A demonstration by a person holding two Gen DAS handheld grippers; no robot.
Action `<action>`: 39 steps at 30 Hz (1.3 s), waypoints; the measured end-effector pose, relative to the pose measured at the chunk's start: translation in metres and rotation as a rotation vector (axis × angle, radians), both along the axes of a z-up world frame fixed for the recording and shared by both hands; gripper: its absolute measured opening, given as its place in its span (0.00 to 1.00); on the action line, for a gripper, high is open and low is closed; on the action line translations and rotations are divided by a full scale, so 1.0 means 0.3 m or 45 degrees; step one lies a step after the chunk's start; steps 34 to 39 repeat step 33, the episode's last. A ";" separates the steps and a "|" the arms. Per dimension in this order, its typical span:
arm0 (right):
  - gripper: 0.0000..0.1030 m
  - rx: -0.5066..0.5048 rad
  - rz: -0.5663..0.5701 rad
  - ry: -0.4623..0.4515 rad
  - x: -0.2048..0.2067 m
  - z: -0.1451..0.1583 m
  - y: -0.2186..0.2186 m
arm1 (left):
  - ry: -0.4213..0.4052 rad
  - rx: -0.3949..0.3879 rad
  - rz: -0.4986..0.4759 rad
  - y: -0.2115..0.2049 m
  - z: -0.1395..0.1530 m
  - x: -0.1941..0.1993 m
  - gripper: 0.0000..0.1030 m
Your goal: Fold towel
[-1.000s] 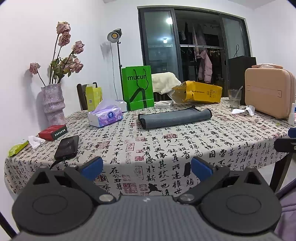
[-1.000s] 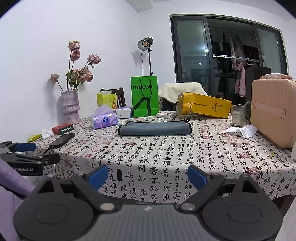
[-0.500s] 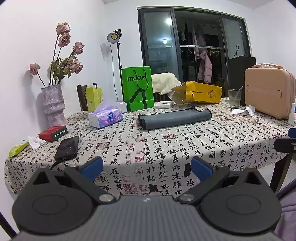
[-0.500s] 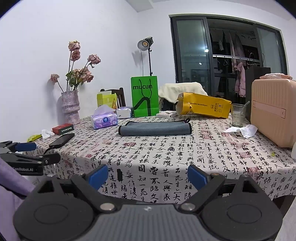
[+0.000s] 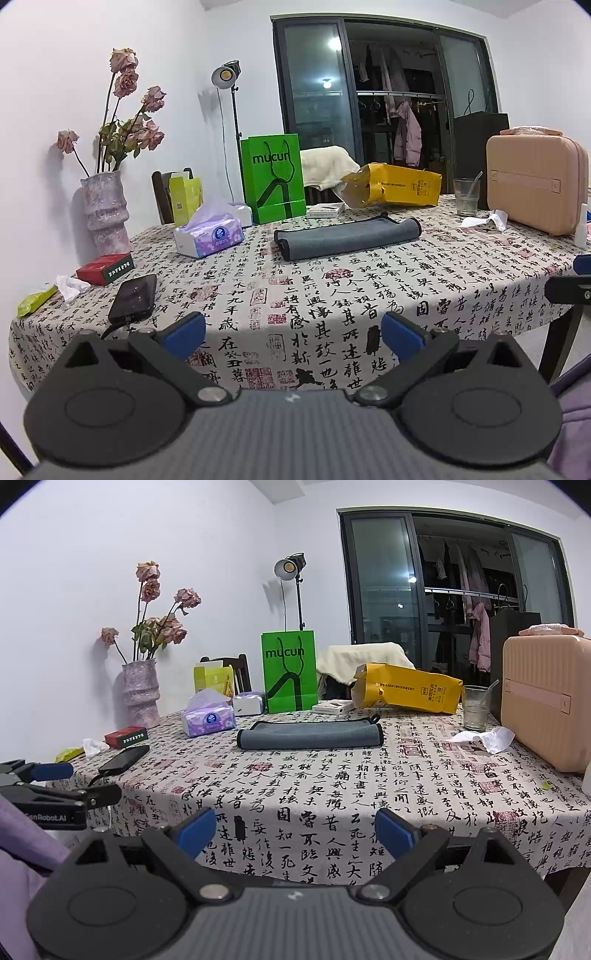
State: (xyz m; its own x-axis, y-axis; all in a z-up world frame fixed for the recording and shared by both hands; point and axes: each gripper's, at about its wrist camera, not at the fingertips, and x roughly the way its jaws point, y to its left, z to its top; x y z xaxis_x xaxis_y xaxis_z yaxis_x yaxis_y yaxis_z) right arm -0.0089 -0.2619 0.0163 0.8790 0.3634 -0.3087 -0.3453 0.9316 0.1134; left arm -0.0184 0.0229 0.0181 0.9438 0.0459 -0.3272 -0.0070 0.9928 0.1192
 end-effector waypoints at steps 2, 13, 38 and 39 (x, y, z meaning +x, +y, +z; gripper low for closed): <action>0.90 0.000 0.001 0.000 0.000 0.000 0.000 | -0.001 0.002 0.002 -0.001 0.003 0.002 1.00; 0.90 0.001 0.001 0.000 0.000 -0.001 0.000 | -0.002 0.003 0.001 -0.001 -0.001 -0.002 1.00; 0.97 0.008 0.001 0.002 -0.002 -0.005 0.004 | -0.003 0.002 -0.019 -0.008 -0.006 -0.004 1.00; 0.97 0.008 0.001 0.002 -0.002 -0.005 0.004 | -0.003 0.002 -0.019 -0.008 -0.006 -0.004 1.00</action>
